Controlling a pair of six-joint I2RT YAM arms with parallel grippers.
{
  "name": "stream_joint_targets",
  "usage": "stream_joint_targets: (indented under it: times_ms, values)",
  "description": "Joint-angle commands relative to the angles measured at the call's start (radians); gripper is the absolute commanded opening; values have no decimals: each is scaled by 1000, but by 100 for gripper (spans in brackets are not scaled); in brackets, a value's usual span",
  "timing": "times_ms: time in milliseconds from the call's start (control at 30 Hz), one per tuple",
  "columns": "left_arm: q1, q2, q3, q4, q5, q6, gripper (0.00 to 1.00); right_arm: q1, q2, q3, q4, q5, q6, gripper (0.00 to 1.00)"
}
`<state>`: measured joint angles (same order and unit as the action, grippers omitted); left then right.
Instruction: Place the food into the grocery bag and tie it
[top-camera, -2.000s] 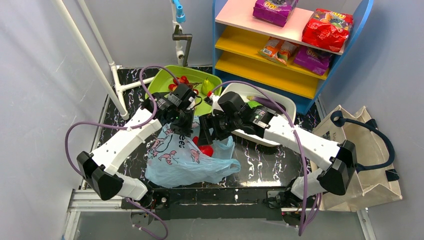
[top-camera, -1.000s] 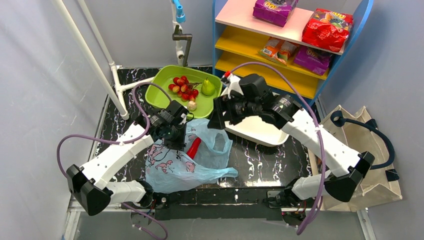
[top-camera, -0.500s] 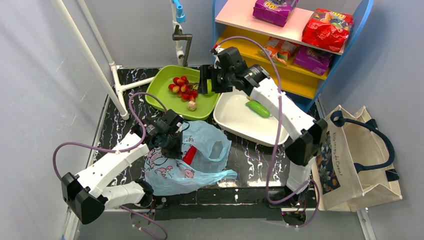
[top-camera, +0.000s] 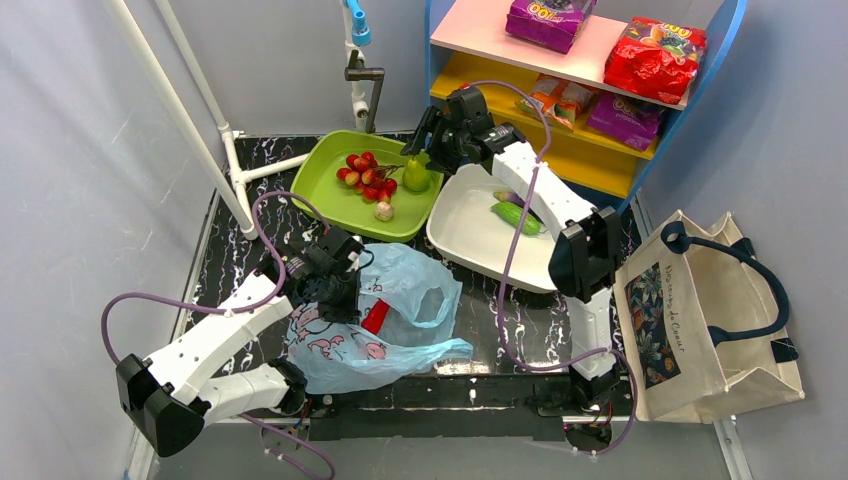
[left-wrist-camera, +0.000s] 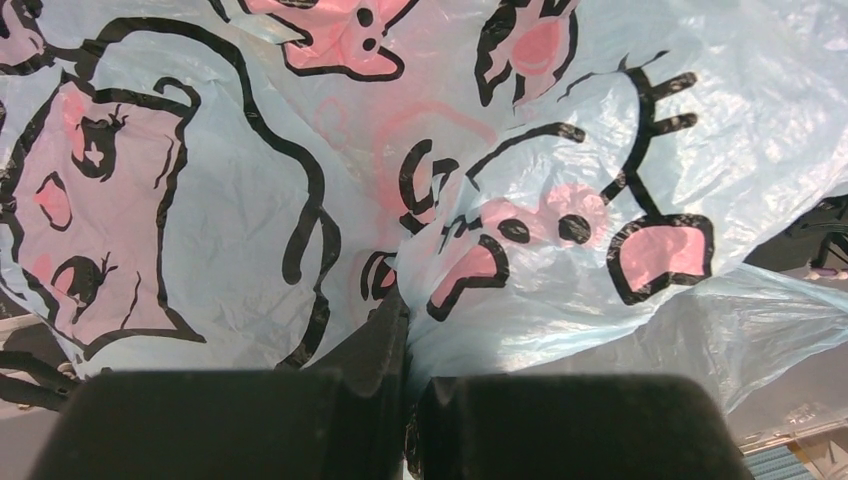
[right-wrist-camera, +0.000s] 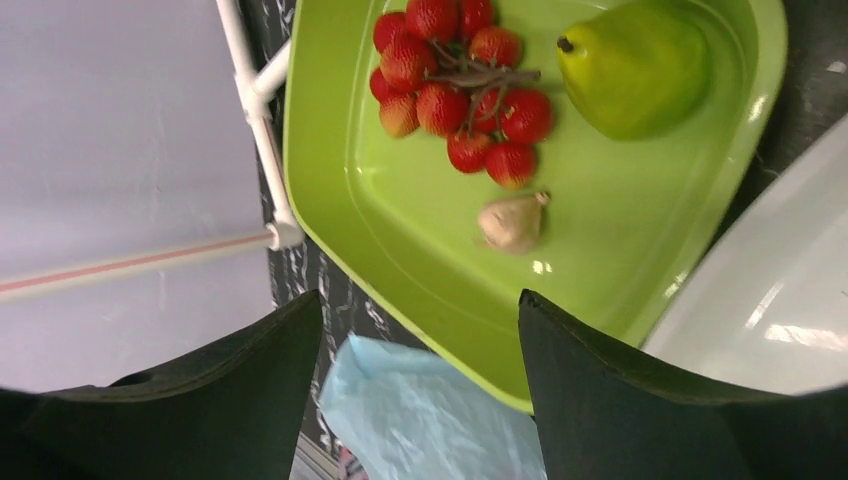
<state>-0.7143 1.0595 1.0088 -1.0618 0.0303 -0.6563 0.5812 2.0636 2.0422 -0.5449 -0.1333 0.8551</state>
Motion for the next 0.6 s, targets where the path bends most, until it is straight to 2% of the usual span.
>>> stream_joint_targets:
  times_ms: [0, 167, 567]
  values:
    - [7, -12, 13, -63, -51, 27, 0, 1, 87, 67, 140, -25, 140, 78]
    - [8, -1, 23, -78, -62, 52, 0, -1, 174, 101, 209, 0, 226, 75]
    - [8, 51, 49, -87, -67, 110, 0, 6, 287, 105, 348, 184, 386, 74]
